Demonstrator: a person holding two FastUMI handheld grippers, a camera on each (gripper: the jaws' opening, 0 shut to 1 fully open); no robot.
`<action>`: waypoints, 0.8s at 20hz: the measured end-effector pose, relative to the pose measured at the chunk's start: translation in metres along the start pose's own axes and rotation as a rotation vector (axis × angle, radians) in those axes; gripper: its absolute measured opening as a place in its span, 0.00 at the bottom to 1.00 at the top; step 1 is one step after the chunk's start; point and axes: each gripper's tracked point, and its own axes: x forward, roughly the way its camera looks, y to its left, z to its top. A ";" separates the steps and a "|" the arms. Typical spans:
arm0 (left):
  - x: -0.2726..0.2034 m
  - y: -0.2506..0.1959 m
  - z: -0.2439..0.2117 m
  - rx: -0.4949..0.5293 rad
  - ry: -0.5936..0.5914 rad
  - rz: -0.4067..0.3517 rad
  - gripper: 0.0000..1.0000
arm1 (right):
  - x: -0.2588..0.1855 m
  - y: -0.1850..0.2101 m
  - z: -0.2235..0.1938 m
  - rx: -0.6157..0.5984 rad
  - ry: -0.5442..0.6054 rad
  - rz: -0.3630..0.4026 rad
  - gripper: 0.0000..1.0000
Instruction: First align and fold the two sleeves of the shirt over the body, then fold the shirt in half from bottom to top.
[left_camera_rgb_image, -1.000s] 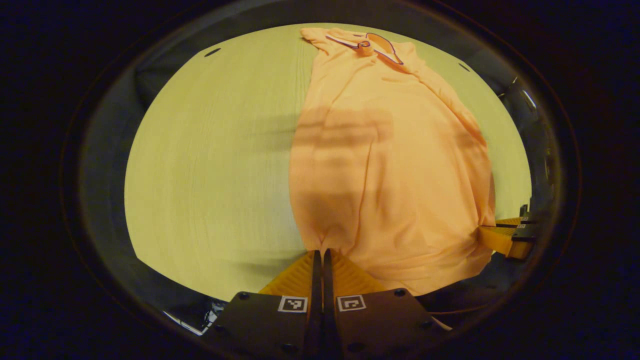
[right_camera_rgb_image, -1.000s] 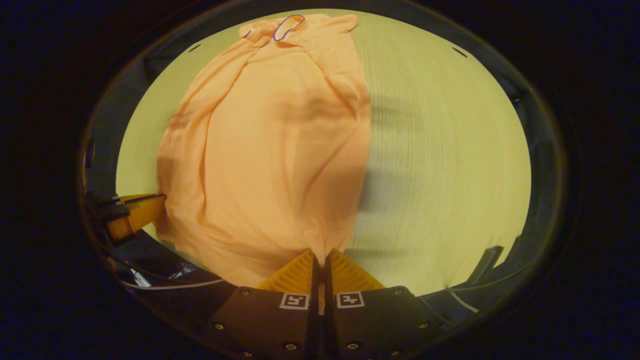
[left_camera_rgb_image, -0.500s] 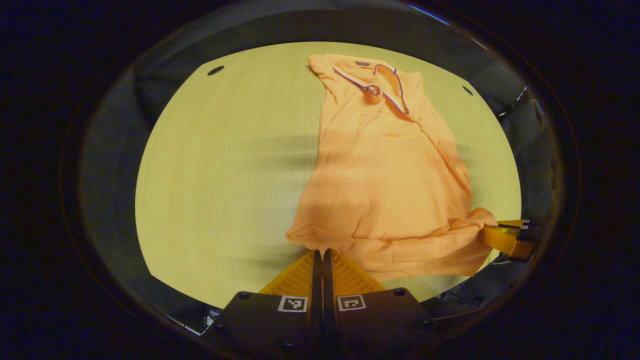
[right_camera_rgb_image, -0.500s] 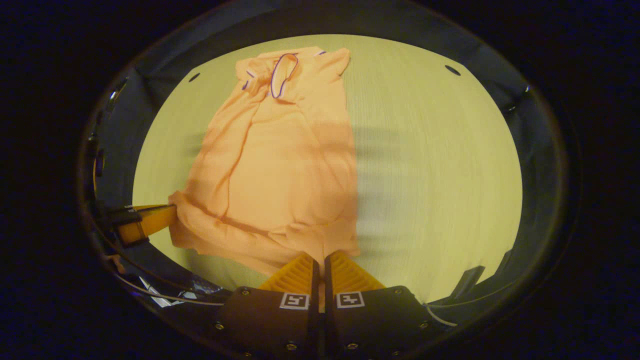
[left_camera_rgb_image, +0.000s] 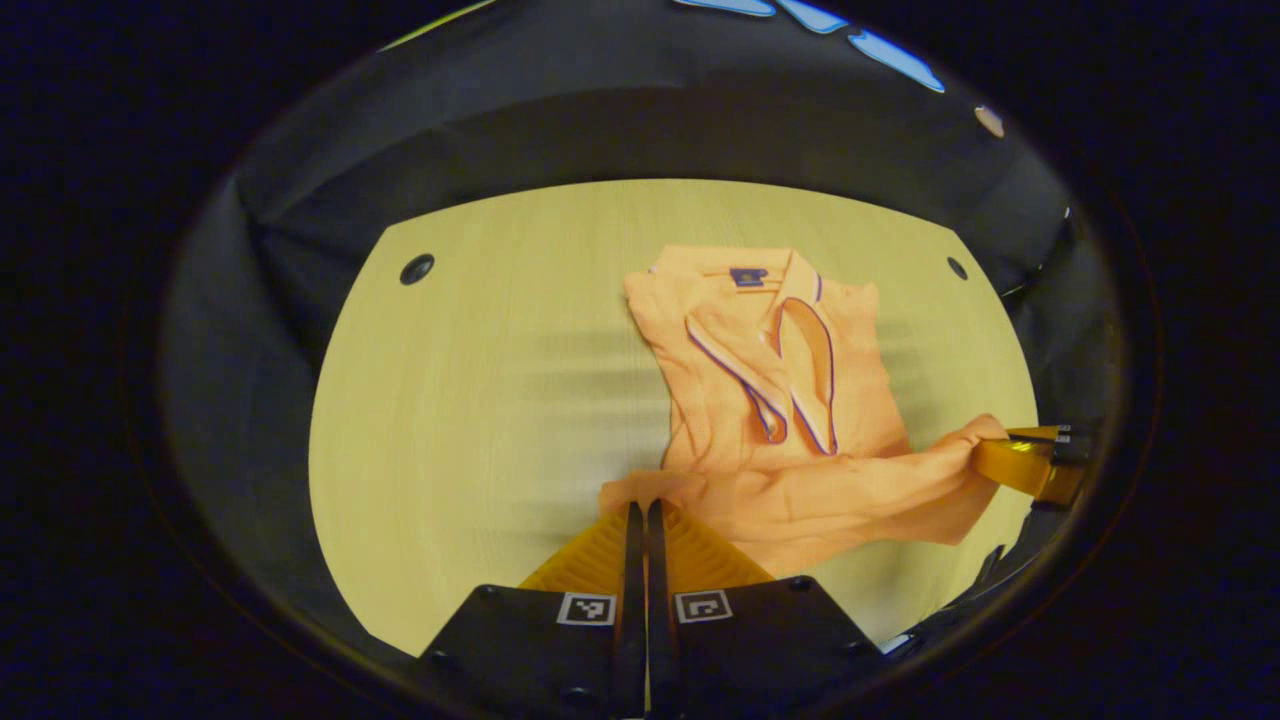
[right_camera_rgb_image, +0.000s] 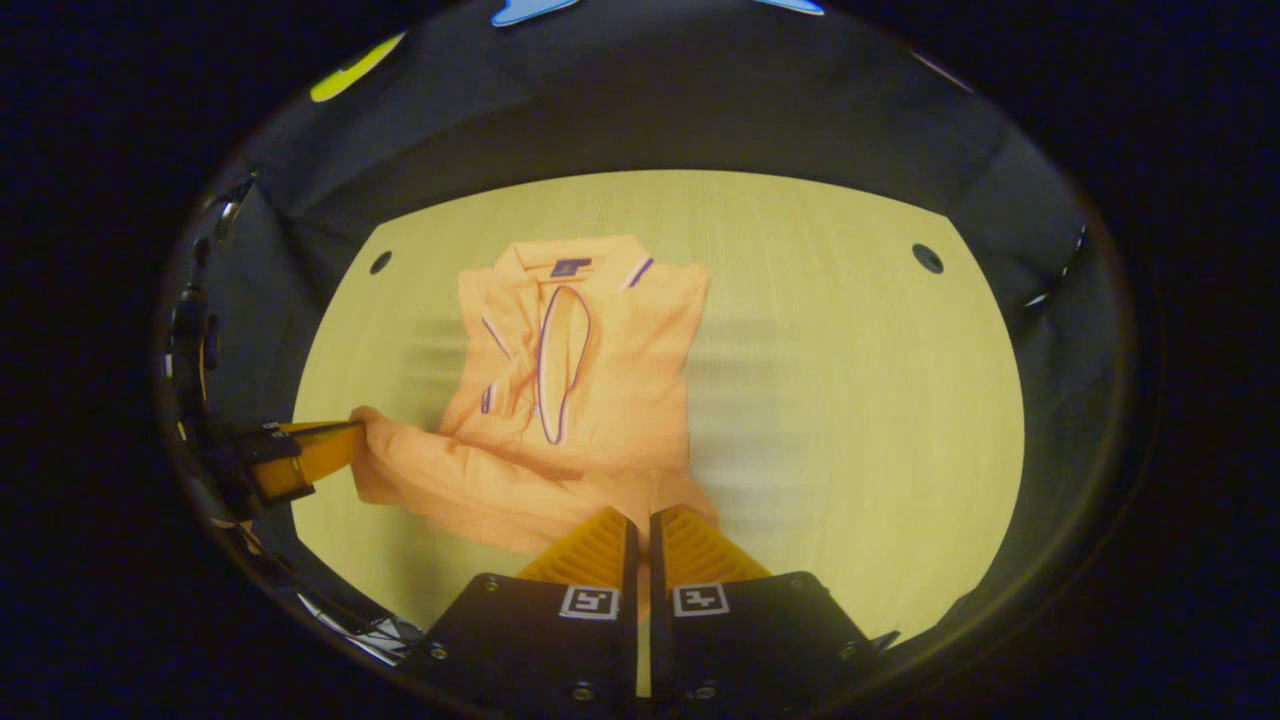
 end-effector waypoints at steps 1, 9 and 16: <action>0.003 0.001 0.014 0.006 -0.009 0.006 0.08 | 0.002 0.000 0.018 0.002 -0.016 0.001 0.06; 0.098 0.018 0.157 -0.009 -0.114 0.019 0.11 | 0.065 -0.012 0.147 0.046 -0.107 0.015 0.06; 0.159 0.015 0.199 0.038 -0.170 0.033 0.11 | 0.123 -0.032 0.187 0.060 -0.152 -0.015 0.05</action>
